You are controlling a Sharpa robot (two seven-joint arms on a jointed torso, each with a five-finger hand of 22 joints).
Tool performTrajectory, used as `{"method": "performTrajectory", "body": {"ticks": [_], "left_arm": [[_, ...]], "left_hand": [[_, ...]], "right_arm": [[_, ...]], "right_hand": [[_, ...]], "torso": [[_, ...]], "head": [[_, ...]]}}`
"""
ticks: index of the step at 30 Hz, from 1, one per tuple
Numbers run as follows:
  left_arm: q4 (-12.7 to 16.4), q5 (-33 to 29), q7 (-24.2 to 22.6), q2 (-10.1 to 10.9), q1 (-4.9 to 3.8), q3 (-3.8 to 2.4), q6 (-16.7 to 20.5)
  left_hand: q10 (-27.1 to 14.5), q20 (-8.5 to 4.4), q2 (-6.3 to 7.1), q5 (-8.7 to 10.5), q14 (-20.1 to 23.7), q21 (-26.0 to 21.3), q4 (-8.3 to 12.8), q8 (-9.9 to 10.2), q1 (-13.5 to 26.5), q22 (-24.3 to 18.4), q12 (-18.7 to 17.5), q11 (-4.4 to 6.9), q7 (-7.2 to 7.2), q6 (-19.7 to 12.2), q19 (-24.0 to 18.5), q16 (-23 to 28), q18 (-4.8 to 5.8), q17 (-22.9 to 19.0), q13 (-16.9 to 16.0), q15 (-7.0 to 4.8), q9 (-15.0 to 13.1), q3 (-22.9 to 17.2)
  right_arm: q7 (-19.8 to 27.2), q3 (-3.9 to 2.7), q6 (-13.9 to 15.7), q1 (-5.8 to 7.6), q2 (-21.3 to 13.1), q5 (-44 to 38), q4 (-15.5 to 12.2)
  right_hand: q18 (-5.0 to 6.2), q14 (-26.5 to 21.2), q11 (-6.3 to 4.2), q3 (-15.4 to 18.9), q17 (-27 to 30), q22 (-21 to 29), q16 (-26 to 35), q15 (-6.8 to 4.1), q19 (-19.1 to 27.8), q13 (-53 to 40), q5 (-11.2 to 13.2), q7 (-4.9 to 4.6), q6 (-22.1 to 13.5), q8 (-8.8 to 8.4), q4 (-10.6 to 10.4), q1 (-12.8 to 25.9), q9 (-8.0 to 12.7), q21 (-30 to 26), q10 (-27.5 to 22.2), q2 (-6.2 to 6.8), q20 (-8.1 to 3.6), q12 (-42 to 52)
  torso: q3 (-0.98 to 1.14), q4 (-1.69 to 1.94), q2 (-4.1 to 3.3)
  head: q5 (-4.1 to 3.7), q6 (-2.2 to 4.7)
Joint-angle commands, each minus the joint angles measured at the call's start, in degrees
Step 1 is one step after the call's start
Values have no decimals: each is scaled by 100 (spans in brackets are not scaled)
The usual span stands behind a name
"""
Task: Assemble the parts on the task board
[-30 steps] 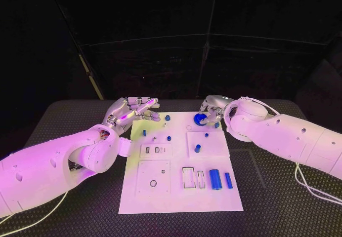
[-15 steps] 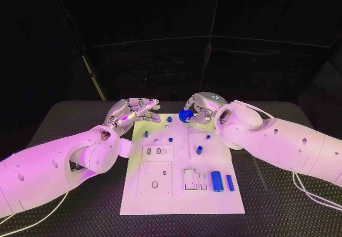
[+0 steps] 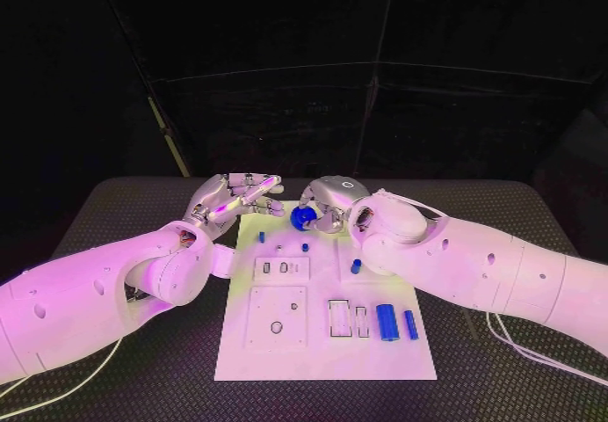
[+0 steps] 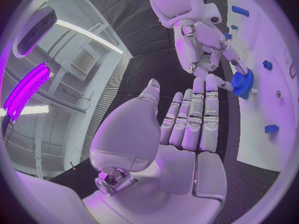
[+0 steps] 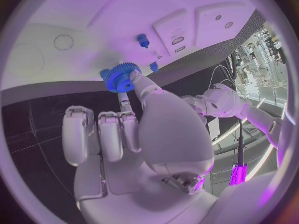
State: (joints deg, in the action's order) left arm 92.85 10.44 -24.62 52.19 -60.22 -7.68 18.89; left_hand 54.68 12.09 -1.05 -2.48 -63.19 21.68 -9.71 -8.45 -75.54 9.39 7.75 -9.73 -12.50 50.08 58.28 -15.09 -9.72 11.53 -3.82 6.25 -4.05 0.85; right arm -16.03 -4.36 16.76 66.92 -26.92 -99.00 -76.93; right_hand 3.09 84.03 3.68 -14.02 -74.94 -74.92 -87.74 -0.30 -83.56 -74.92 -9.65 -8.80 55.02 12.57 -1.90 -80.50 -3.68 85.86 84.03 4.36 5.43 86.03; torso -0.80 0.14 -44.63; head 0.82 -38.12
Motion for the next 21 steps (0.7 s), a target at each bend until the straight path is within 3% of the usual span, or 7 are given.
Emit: {"method": "performTrajectory", "body": {"ticks": [1, 8, 21], "left_arm": [[6, 22, -61, -4, -11, -7, -39], [0, 22, -74, -2, -14, -10, -29], [-3, 22, -71, -5, -22, -11, -35]], "left_hand": [[15, 4, -50, -22, -12, 6, 2, 24, 2, -6, -39, -19, -43, 29, 23, 15, -54, 6, 5, 19, 9, 46], [22, 5, -55, -22, -12, 5, 5, 25, 0, -7, -41, -18, -41, 35, 23, 19, -54, 9, 4, 19, 9, 48], [22, 5, -55, -22, -12, 5, 5, 25, 0, -7, -41, -18, -41, 35, 23, 19, -54, 9, 4, 19, 9, 48]], "right_arm": [[-31, 32, -178, 16, 97, -86, 110], [-42, 106, -259, 16, 306, -95, 340], [-102, 124, -57, 16, 496, -227, 574]], "right_hand": [[-76, 462, -42, -45, -815, -432, -32, -54, -29, -994, 23, 66, 126, -22, 6, 86, -9, 21, 273, -8, 2, 29], [-76, 460, -37, -71, -804, -431, -29, -51, -28, -982, 31, 59, 112, -56, 13, 131, -5, 20, 265, 5, 3, 19], [-81, 460, -5, -124, -808, -449, -30, -28, -38, -956, 70, 19, 13, -177, 37, 239, 4, 26, 244, 62, 17, -6]], "torso": [[4, -7, -4], [8, -12, 2], [11, -20, -1]], "head": [[10, -8], [22, -23], [37, -26]]}}
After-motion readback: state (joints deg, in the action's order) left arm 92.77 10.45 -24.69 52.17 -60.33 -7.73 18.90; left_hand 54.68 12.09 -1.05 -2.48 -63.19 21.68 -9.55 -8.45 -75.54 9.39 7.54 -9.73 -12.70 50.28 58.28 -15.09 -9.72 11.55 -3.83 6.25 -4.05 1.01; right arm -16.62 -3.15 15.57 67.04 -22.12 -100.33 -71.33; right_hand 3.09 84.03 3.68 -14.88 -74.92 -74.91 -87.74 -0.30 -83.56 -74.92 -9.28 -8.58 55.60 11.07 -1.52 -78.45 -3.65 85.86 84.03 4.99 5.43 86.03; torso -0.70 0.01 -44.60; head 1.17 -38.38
